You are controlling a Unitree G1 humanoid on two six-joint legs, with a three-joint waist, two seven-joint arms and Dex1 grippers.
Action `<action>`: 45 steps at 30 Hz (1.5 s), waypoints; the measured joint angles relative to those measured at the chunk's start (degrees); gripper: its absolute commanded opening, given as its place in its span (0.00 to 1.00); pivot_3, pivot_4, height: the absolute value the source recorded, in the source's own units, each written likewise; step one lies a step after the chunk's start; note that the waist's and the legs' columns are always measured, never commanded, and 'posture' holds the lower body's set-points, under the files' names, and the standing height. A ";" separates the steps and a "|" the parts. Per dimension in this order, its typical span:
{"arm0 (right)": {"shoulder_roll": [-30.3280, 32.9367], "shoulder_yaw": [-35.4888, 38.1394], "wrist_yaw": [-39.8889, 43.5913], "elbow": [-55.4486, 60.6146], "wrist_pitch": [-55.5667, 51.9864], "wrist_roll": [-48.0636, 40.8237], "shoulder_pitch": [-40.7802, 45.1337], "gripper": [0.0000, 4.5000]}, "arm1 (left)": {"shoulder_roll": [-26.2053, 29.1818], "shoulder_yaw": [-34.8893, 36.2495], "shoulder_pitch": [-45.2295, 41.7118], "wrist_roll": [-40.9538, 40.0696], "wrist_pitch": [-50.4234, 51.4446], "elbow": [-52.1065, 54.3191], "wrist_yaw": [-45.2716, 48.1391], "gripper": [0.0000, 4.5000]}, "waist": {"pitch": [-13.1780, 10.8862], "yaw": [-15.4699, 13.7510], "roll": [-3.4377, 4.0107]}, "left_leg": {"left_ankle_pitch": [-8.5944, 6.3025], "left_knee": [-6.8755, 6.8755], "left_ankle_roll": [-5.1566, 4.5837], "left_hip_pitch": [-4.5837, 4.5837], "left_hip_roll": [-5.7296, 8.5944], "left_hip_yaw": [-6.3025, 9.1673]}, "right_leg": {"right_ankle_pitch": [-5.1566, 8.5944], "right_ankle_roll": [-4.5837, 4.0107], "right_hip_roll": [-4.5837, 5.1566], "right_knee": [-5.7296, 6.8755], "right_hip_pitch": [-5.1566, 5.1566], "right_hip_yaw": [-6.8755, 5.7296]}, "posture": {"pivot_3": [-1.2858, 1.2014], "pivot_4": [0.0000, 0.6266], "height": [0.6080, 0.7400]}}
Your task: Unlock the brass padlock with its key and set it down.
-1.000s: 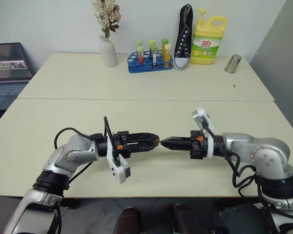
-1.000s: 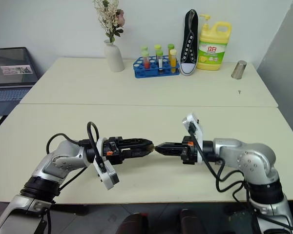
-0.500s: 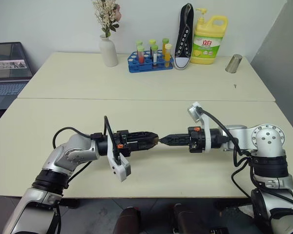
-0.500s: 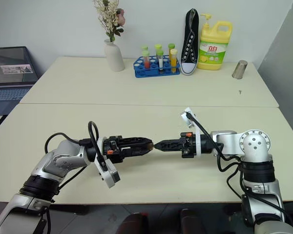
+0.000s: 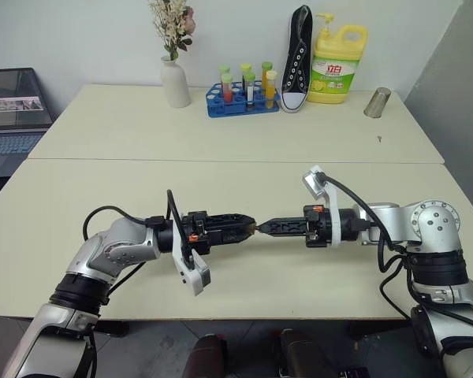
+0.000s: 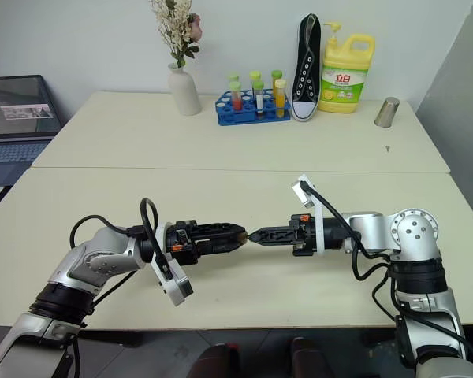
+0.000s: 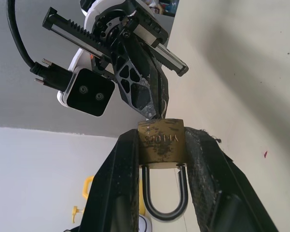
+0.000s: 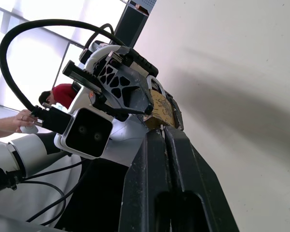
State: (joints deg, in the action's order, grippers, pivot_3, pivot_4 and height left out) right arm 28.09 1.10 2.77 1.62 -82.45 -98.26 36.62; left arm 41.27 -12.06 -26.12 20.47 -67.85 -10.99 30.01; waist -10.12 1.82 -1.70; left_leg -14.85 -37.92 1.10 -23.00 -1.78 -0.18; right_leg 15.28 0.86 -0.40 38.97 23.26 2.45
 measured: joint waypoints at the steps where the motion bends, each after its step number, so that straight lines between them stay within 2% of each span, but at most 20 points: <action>1: 0.12 -0.19 -0.04 0.27 0.35 -0.01 -0.12 0.00 | 0.00 0.00 0.07 0.09 0.00 -0.05 -0.18 0.21 | 0.00 0.01 0.00 | 0.00 0.00 0.00 0.00 0.00 0.00 | 0.00 0.00 0.00 0.00 0.00 0.00 | 0.52 0.24 1.00; 4: 0.18 -0.38 0.17 1.76 1.64 0.60 -0.66 0.00 | 0.02 0.03 0.24 0.12 0.00 -0.34 -0.89 0.21 | 0.00 0.00 0.00 | 0.00 0.01 0.00 0.00 -0.01 0.00 | 0.00 0.01 0.00 0.00 0.01 0.00 | 0.52 0.24 1.00; 6: 0.17 -0.36 0.78 3.32 2.90 1.41 -1.56 0.09 | 0.05 0.00 0.37 0.27 -0.07 -0.37 -1.15 0.21 | 0.00 0.00 0.00 | 0.00 0.01 0.00 -0.01 -0.01 0.01 | 0.00 0.01 0.00 -0.01 0.01 0.00 | 0.52 0.24 1.00; 12: 1.20 -0.22 2.99 8.75 7.22 5.50 -4.91 0.55 | 0.10 -1.17 0.93 0.74 -0.04 -0.60 -1.12 0.21 | -0.01 -0.01 0.01 | 0.00 0.01 0.00 -0.02 -0.01 0.00 | 0.01 0.01 0.00 -0.02 0.02 0.00 | 0.52 0.24 1.00; 16: 9.25 -3.70 13.63 20.22 12.90 20.72 -8.34 0.88 | 0.23 -1.22 0.86 0.63 0.82 -0.56 -1.12 0.21 | -0.02 -0.13 0.03 | 0.00 0.02 0.00 -0.04 0.01 0.03 | 0.15 0.25 0.03 -0.05 0.03 -0.03 | 0.52 0.24 1.00; 17: 11.36 -5.28 16.75 22.47 15.59 25.53 -9.38 0.95 | 0.27 -1.21 0.85 0.57 1.18 -0.56 -1.12 0.21 | -0.02 -0.13 0.02 | 0.00 0.02 0.00 -0.03 0.00 0.04 | 0.15 0.26 0.03 -0.06 0.03 -0.04 | 0.52 0.24 1.00; 18: 12.73 -6.53 19.81 23.92 18.51 30.23 -10.57 0.96 | 0.28 -1.23 0.85 0.49 1.34 -0.54 -1.11 0.21 | -0.02 -0.13 0.02 | 0.00 0.02 0.00 -0.02 0.00 0.03 | 0.15 0.26 0.03 -0.06 0.03 -0.05 | 0.52 0.24 1.00; 21: 12.20 -7.63 24.45 24.76 23.21 36.45 -12.67 0.96 | 0.29 -1.23 0.82 0.31 1.73 -0.45 -1.10 0.21 | -0.02 -0.05 0.02 | 0.00 0.02 0.00 0.01 -0.02 0.00 | 0.16 0.27 0.01 -0.03 0.03 -0.01 | 0.52 0.24 1.00; 26: 7.26 -8.05 24.69 25.17 25.94 40.70 -13.36 0.96 | 0.29 -1.45 0.41 0.15 2.36 -0.38 -0.86 0.21 | -0.02 -0.03 0.03 | 0.00 0.01 0.00 0.02 -0.04 0.00 | 0.15 0.26 -0.02 -0.01 0.03 -0.02 | 0.52 0.24 1.00; 33: 0.81 -8.14 23.78 24.99 25.68 41.33 -12.30 0.96 | 0.14 -2.23 -1.02 0.11 2.36 -0.40 -0.64 0.21 | -0.02 -0.12 0.02 | 0.00 0.00 0.00 0.01 0.00 -0.01 | 0.13 0.22 0.01 -0.02 0.03 -0.01 | 0.52 0.24 1.00; 39: -1.51 -8.16 23.19 23.39 25.28 42.23 -11.55 0.96 | 0.01 -2.25 -1.02 0.12 2.39 -0.43 -0.67 0.21 | -0.02 -0.11 0.02 | 0.00 0.00 0.00 0.01 0.01 0.00 | 0.10 0.17 0.01 -0.02 0.03 -0.02 | 0.52 0.24 1.00; 42: -1.55 -8.14 23.31 23.07 24.92 43.00 -11.49 0.76 | 0.01 -2.25 -1.02 0.12 2.38 -0.43 -0.68 0.21 | -0.02 -0.11 0.02 | 0.00 0.00 0.00 0.01 0.01 0.00 | 0.09 0.15 0.01 -0.02 0.03 -0.02 | 0.52 0.24 1.00; 45: -1.57 -8.14 23.58 23.02 24.37 43.04 -11.48 0.50 | 0.01 -2.25 -1.02 0.12 2.38 -0.43 -0.71 0.21 | -0.02 -0.12 0.02 | 0.00 0.00 0.00 0.01 0.01 0.01 | 0.05 0.09 0.01 -0.01 0.03 -0.02 | 0.52 0.24 1.00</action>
State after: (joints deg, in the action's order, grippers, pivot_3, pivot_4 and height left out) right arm 26.52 -7.03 26.35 24.64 -58.08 -55.22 25.13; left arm 41.28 -14.31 -27.13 20.59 -65.47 -11.42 29.30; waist -10.15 1.70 -1.68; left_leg -14.84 -37.92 1.10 -22.99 -1.77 -0.18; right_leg 15.33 0.94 -0.39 38.95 23.29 2.43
